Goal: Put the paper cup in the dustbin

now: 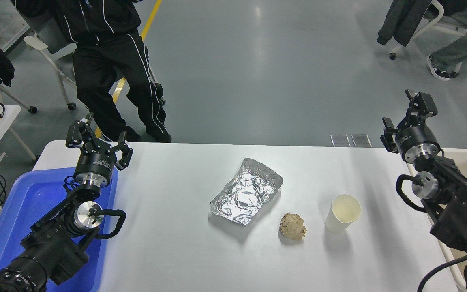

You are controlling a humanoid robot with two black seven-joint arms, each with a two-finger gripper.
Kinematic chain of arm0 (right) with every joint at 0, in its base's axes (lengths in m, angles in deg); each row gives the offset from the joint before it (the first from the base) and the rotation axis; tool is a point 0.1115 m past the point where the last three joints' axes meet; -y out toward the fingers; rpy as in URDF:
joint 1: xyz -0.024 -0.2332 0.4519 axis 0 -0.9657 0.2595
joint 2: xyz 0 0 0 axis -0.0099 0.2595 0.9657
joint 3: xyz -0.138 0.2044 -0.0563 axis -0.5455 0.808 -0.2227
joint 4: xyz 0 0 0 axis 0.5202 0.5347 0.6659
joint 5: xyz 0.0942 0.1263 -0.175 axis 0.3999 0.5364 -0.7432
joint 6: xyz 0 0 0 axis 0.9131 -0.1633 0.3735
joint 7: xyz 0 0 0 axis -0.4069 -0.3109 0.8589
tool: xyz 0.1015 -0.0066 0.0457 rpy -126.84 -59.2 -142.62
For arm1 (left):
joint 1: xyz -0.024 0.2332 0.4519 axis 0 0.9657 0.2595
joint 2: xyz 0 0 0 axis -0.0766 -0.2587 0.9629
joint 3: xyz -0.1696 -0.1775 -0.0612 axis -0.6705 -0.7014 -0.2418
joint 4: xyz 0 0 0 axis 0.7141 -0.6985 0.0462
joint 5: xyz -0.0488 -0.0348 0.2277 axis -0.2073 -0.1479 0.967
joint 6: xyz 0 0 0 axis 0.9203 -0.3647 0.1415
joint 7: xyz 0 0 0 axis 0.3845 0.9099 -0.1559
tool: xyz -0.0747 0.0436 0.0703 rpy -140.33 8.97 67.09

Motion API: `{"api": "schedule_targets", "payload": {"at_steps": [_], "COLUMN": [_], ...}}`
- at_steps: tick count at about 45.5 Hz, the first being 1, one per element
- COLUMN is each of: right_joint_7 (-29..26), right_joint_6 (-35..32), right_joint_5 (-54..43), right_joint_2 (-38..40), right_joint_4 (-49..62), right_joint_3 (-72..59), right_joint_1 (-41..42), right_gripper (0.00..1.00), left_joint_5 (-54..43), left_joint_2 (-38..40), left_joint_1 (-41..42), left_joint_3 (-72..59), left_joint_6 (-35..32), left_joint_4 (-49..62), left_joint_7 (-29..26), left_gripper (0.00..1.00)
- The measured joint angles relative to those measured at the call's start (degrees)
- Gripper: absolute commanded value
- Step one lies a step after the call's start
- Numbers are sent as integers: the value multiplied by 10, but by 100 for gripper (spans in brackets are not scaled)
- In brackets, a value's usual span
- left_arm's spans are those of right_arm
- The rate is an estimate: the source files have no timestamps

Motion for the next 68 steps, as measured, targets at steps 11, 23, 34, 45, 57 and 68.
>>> {"api": "schedule_targets", "payload": {"at_steps": [11, 23, 34, 45, 57, 68], "right_joint_7": [-8, -12, -9, -7, -6, 1], "right_joint_6": [-21, -78, -107, -116, -119, -120], "right_joint_5": [-5, -48, -194, -363, -473, -530], "right_joint_2": [50, 54, 27, 16, 11, 36], "right_joint_4": [0, -6, -36, -164, -228, -282], "right_joint_3": [-328, -633, -778, -866, -915, -933], "right_joint_1": [120, 263, 330, 384, 393, 395], "right_gripper": [99, 99, 99, 99, 99, 99], "left_joint_5": [0, 0, 0, 0, 0, 0], "left_joint_2": [0, 0, 0, 0, 0, 0], "left_joint_1": [0, 0, 0, 0, 0, 0], "left_joint_3": [0, 0, 0, 0, 0, 0], "left_joint_6": [0, 0, 0, 0, 0, 0], "left_joint_4": [0, 0, 0, 0, 0, 0], "left_joint_7": [0, 0, 0, 0, 0, 0], "left_gripper": [100, 100, 100, 100, 100, 100]}}
